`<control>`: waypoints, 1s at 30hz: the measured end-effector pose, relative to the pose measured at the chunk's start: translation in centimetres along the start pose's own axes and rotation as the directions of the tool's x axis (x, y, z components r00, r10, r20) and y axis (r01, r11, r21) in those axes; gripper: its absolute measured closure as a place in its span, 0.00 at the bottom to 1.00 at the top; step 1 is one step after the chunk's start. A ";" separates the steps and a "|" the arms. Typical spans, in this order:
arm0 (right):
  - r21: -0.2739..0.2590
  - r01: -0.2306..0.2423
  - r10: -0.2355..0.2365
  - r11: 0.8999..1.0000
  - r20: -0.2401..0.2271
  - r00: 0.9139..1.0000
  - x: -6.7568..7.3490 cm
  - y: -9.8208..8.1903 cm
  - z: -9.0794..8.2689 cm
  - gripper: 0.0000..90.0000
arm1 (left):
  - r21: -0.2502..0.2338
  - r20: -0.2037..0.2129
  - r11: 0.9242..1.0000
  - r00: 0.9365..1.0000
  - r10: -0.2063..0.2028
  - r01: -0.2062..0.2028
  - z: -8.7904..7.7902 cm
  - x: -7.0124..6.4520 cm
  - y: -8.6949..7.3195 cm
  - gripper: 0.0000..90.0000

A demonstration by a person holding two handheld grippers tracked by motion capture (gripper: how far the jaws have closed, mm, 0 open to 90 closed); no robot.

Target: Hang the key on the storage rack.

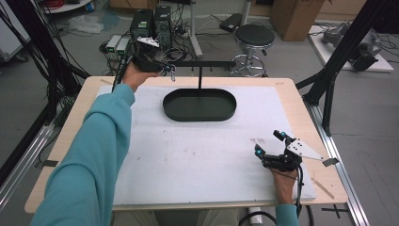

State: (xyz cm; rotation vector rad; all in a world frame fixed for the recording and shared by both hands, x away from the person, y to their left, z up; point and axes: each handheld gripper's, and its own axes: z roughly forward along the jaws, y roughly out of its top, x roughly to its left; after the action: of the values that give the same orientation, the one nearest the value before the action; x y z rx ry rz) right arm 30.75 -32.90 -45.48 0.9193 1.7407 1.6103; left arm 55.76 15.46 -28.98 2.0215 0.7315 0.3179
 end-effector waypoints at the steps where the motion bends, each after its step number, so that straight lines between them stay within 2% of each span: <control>1: -0.001 0.001 -0.001 1.000 0.000 1.000 0.0 0.0 0.0 0.02 | -0.002 -0.006 1.000 1.000 -0.004 0.004 0.1 0.0 0.0 0.98; 3: 0.000 -0.007 0.007 1.000 -0.001 1.000 0.0 0.0 0.0 0.02 | -0.005 -0.023 1.000 1.000 -0.003 0.003 0.2 0.0 0.0 0.98; 5: -0.003 -0.008 0.008 1.000 -0.002 1.000 -0.1 0.0 0.0 0.02 | -0.009 -0.059 1.000 0.998 -0.010 0.010 0.3 0.0 -0.1 0.95; 6: -0.001 -0.008 0.008 1.000 -0.003 1.000 -0.1 0.0 0.0 0.02 | -0.017 -0.075 1.000 0.997 -0.021 0.020 0.3 0.0 -0.1 0.90; 9: -0.001 -0.006 0.006 1.000 -0.002 1.000 0.0 0.0 0.0 0.02 | -0.048 -0.089 0.998 0.995 -0.044 0.040 0.0 0.3 -0.1 0.79; 10: -0.001 -0.006 0.006 1.000 -0.002 1.000 -0.1 0.0 0.0 0.02 | -0.068 -0.092 0.997 0.994 -0.054 0.048 -0.2 0.4 -0.1 0.72; 11: -0.001 -0.007 0.007 1.000 -0.003 1.000 -0.1 0.0 0.0 0.02 | -0.083 -0.080 0.995 0.995 -0.056 0.049 -0.4 0.4 -0.1 0.63; 13: 0.000 -0.006 0.006 1.000 -0.001 1.000 0.0 0.0 0.0 0.02 | -0.106 -0.062 0.993 0.996 -0.057 0.050 -0.8 0.5 -0.2 0.54; 15: -0.001 -0.005 0.005 1.000 -0.003 1.000 0.0 0.0 0.0 0.02 | -0.134 -0.044 0.989 0.996 -0.073 0.067 -1.2 0.3 -0.4 0.38; 16: -0.001 -0.006 0.006 1.000 -0.003 1.000 0.0 0.0 0.0 0.02 | -0.140 -0.067 0.988 0.995 -0.075 0.065 -1.6 -0.1 -0.6 0.31; 18: 0.000 -0.005 0.005 1.000 -0.002 1.000 0.0 0.0 0.0 0.02 | -0.148 -0.114 0.988 0.992 -0.060 0.043 -2.5 -0.9 -1.1 0.04; 19: 0.003 -0.008 0.008 1.000 -0.003 1.000 -0.1 0.0 0.0 0.02 | -0.185 -0.102 0.982 0.994 -0.048 0.028 -3.3 -1.4 -1.6 0.02; 20: 0.004 -0.017 0.017 1.000 -0.007 1.000 -0.1 0.0 0.0 0.02 | -0.243 -0.094 0.970 0.995 -0.036 0.012 -4.4 -2.1 -2.4 0.02; 21: 0.003 -0.014 0.014 1.000 -0.003 1.000 -0.1 0.0 0.0 0.02 | -0.275 -0.097 0.961 0.995 -0.025 -0.003 -5.4 -2.6 -3.1 0.02; 24: 0.004 0.013 -0.013 1.000 -0.002 1.000 0.1 0.0 0.1 0.02 | -0.337 -0.064 0.942 0.998 -0.021 -0.002 -8.1 -3.8 -5.4 0.02; 25: 0.005 0.020 -0.020 1.000 0.001 1.000 0.1 0.0 0.1 0.02 | -0.350 -0.057 0.937 0.998 -0.019 -0.003 -8.5 -4.0 -5.8 0.02; 26: 0.004 0.013 -0.013 1.000 0.001 1.000 0.1 0.0 0.1 0.02 | -0.374 -0.050 0.928 0.999 -0.006 -0.013 -9.5 -4.5 -7.0 0.02; 28: -0.002 0.006 -0.006 1.000 -0.002 1.000 0.0 0.0 0.0 0.02 | -0.398 -0.055 0.917 0.998 0.010 -0.031 -10.7 -5.3 -9.0 0.02; 29: -0.003 0.004 -0.004 1.000 -0.001 1.000 0.0 0.0 0.0 0.02 | -0.420 -0.039 0.907 0.999 0.016 -0.031 -11.4 -5.8 -10.4 0.02; 30: -0.007 0.007 -0.007 1.000 -0.001 1.000 0.0 0.0 -0.1 0.02 | -0.435 -0.030 0.900 0.999 0.015 -0.026 -11.7 -6.1 -11.2 0.02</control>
State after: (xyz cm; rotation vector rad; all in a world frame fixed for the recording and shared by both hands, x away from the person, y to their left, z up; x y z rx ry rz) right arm 30.70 -32.91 -45.51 0.9083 1.7365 1.6118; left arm 41.09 24.18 -31.81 1.6017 0.5919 0.4763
